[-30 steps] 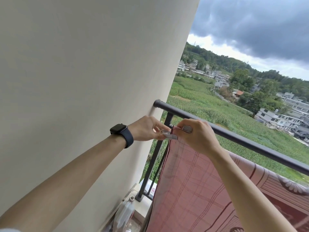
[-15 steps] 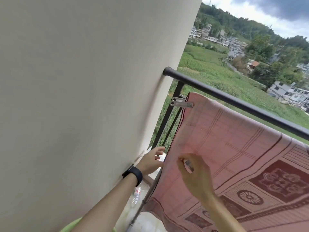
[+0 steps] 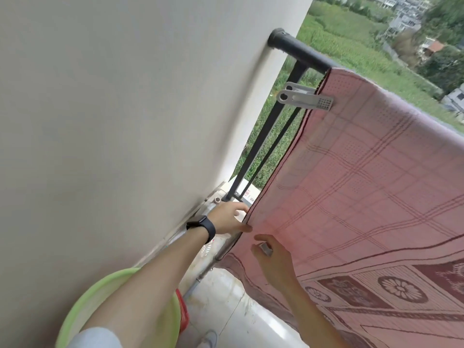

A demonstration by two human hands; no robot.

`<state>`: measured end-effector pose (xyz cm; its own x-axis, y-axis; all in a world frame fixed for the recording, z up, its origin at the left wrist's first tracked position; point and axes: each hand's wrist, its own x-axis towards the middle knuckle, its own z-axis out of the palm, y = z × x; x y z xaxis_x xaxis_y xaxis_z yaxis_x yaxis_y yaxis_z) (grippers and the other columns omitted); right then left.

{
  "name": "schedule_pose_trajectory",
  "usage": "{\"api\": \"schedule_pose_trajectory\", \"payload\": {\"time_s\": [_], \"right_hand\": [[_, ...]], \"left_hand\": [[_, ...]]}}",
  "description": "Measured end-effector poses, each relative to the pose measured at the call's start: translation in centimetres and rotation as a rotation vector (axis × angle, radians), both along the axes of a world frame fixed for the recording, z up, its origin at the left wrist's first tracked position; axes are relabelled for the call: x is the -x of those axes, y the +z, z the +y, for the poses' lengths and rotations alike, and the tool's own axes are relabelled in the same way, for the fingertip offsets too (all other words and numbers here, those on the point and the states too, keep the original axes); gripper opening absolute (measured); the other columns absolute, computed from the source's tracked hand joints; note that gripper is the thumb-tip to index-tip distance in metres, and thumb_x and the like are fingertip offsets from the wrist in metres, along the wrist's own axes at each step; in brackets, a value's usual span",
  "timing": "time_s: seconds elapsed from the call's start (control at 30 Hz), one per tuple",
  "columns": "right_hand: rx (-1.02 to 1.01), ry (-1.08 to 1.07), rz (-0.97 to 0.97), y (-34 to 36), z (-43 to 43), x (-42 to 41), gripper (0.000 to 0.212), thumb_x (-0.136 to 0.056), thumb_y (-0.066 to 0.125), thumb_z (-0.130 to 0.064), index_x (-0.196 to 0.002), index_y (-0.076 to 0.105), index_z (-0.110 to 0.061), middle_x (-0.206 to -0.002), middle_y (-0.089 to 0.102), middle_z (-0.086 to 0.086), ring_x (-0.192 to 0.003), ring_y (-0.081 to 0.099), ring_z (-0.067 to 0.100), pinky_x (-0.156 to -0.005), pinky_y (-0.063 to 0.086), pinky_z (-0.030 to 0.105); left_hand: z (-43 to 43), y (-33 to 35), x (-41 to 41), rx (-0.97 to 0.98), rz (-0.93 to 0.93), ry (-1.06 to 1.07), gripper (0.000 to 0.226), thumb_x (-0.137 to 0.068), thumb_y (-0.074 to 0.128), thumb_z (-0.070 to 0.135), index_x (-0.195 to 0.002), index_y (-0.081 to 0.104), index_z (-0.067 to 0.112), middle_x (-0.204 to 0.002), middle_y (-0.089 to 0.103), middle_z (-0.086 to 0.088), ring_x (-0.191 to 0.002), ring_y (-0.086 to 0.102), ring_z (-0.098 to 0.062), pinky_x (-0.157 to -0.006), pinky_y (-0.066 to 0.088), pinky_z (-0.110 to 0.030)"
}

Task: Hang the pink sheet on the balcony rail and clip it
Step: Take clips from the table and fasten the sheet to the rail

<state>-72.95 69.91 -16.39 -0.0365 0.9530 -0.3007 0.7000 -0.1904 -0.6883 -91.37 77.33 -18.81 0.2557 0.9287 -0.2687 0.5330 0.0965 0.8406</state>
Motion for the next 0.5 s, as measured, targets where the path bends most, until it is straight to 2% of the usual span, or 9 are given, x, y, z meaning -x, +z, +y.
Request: {"api": "schedule_pose_trajectory", "payload": {"time_s": [0.07,0.13,0.2,0.3,0.43,0.5], "right_hand": [[-0.006,-0.012,0.027,-0.2,0.5,0.5,0.018,-0.092,0.064,-0.029,-0.108,0.063,-0.036,-0.097,0.062,-0.023,-0.082,0.059,-0.003,-0.068,0.044,0.013],[-0.009,-0.045,0.094,-0.2,0.8,1.0,0.018,-0.092,0.064,-0.022,-0.107,0.065,-0.030,-0.096,0.062,-0.018,-0.076,0.058,0.005,-0.059,0.040,0.006],[-0.027,-0.055,0.123,-0.5,1.1,1.7,0.016,-0.091,0.065,-0.019,-0.104,0.066,-0.028,-0.092,0.065,-0.011,-0.070,0.057,0.003,-0.058,0.040,0.006],[-0.086,-0.041,0.076,-1.6,1.5,2.8,0.016,-0.088,0.068,-0.021,-0.092,0.063,-0.035,-0.085,0.069,-0.011,-0.078,0.059,-0.003,-0.062,0.041,0.011],[-0.072,-0.039,0.004,-3.1,1.0,4.2,0.015,-0.085,0.070,-0.023,-0.079,0.061,-0.034,-0.078,0.066,-0.016,-0.076,0.059,0.000,-0.062,0.041,0.009],[-0.059,-0.011,-0.070,-3.6,0.6,4.7,0.011,-0.085,0.068,-0.028,-0.080,0.061,-0.034,-0.078,0.066,-0.018,-0.074,0.059,0.001,-0.062,0.040,0.008]], "left_hand": [[0.1,-0.4,0.1,-0.074,0.027,-0.001,0.034,-0.069,0.084,0.041,-0.095,0.068,0.027,-0.085,0.065,0.019,-0.097,0.064,-0.006,-0.084,0.052,-0.030],[-0.4,-0.8,0.2,-0.164,0.038,0.047,0.030,-0.068,0.085,0.042,-0.084,0.068,0.023,-0.084,0.068,0.012,-0.081,0.061,0.000,-0.074,0.050,-0.021],[-1.2,-1.3,0.1,-0.262,0.055,0.125,0.026,-0.073,0.083,0.039,-0.080,0.070,0.017,-0.078,0.069,0.006,-0.073,0.056,-0.005,-0.068,0.045,-0.021],[-2.4,-2.5,0.4,-0.374,0.042,0.217,0.020,-0.087,0.071,0.034,-0.083,0.075,0.015,-0.073,0.071,-0.001,-0.066,0.055,-0.011,-0.064,0.045,-0.029],[-1.3,-3.2,2.7,-0.527,0.238,0.135,0.023,-0.094,0.054,0.032,-0.094,0.071,0.017,-0.073,0.069,-0.011,-0.070,0.063,-0.031,-0.061,0.037,-0.027],[0.3,-3.4,3.5,-0.486,0.262,0.106,0.024,-0.095,0.050,0.036,-0.098,0.068,0.021,-0.078,0.068,-0.011,-0.075,0.063,-0.034,-0.062,0.044,-0.030]]}}
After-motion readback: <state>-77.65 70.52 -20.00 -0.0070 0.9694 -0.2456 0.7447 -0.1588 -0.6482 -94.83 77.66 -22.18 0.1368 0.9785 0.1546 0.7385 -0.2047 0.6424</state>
